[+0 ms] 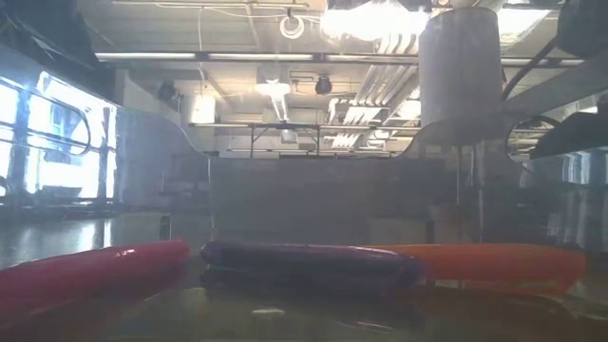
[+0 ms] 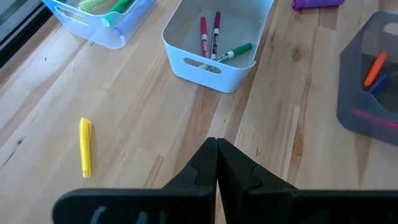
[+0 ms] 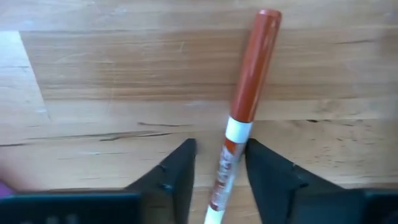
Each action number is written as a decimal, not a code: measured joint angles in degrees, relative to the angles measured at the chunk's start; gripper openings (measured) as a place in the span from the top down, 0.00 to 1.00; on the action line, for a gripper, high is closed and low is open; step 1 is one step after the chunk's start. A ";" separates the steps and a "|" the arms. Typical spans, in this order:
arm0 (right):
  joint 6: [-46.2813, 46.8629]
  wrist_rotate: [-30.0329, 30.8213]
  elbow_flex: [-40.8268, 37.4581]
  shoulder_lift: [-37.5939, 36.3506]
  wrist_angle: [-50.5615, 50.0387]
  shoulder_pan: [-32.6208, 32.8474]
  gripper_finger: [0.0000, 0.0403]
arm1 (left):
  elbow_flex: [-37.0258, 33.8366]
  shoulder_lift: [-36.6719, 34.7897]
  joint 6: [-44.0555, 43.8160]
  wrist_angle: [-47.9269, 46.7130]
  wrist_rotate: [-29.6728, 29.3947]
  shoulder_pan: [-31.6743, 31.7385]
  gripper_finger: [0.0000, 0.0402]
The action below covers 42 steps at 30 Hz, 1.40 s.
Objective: Pick & Place Markers
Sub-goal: Put the brown marker into the gray bin
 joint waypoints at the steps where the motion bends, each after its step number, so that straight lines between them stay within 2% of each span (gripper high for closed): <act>1: -0.39 0.12 0.00 0.00 -0.03 0.00 0.71 | 0.00 0.00 0.00 0.00 0.00 0.01 1.00; 6: -3.81 2.44 -0.02 0.02 -0.18 0.02 0.94 | 0.00 0.00 1.91 -0.04 0.04 0.01 1.00; 13: -5.48 4.93 2.61 0.54 -2.88 -0.52 0.95 | 0.02 0.00 4.45 -0.01 0.07 0.00 1.00; 17: -7.56 11.27 6.54 0.69 -5.32 -0.54 0.95 | 0.02 0.01 5.98 -0.02 0.14 0.00 1.00; 25: -10.38 16.19 10.59 0.46 -6.36 -0.37 0.95 | 0.02 0.02 6.89 0.02 1.81 0.02 1.00; 31: -15.56 23.31 14.36 0.42 -6.61 -0.37 0.95 | 0.02 0.00 6.91 0.02 2.36 0.02 1.00; 35: -23.33 32.85 18.36 0.39 -6.19 -0.99 0.95 | 0.02 0.01 6.88 0.04 2.34 0.00 1.00; 38: -33.90 40.43 22.61 0.39 -4.38 -3.69 0.95 | 0.02 0.00 7.04 0.04 2.33 0.02 1.00; 40: -43.71 42.60 25.79 0.37 -1.72 -7.02 0.95 | 0.02 0.01 7.44 0.05 2.32 0.01 1.00; 42: -55.36 42.30 28.96 0.69 2.09 -11.26 0.95 | 0.02 0.00 8.03 0.06 2.23 0.02 1.00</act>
